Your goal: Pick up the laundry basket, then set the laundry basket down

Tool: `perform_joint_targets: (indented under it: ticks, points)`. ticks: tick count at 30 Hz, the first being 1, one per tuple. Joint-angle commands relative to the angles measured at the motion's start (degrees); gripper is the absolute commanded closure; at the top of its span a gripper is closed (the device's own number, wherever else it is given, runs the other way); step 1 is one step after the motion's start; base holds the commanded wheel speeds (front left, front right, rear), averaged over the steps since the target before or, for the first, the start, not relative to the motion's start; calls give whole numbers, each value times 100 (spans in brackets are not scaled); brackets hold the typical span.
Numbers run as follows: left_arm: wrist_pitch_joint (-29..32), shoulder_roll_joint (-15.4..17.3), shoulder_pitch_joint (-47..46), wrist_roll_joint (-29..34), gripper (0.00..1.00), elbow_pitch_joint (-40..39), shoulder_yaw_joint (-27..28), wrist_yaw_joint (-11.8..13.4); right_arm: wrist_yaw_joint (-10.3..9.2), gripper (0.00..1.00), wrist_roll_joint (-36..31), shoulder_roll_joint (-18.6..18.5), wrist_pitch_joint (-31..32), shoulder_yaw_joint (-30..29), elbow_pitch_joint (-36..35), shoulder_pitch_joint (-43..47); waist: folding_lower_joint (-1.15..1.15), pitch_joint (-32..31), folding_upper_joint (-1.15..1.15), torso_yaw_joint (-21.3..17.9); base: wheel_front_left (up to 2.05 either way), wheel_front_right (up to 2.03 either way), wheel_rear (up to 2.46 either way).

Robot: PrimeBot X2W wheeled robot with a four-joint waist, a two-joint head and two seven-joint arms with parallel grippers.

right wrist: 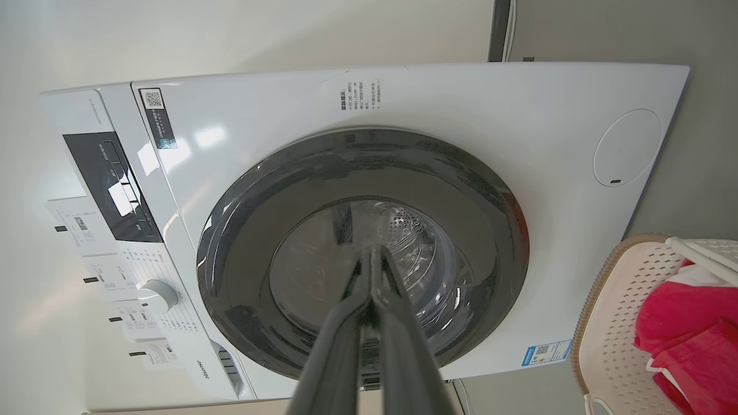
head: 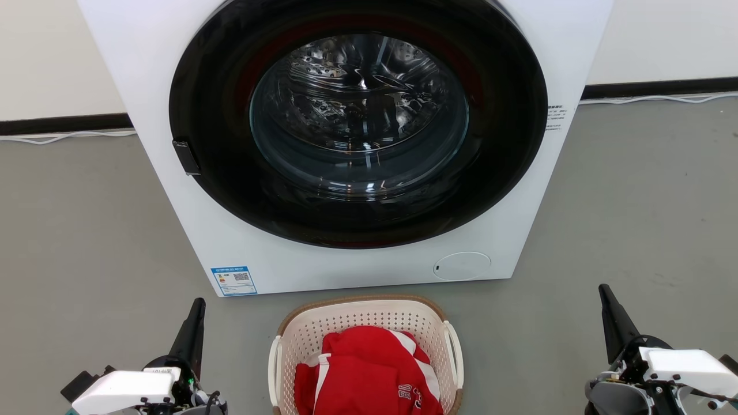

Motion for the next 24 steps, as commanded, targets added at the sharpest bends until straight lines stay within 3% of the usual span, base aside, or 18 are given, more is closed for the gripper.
perform_joint_targets:
  ticks: [1,24]
  points:
    - [33,76,-317,-30,100,-167,140,-43,41,100,39,-25,43,107,-151,-233,0,0,0,0,0,0,0]
    - [33,76,-317,-30,100,-167,140,-43,41,100,39,-25,43,107,-151,-233,0,0,0,0,0,0,0]
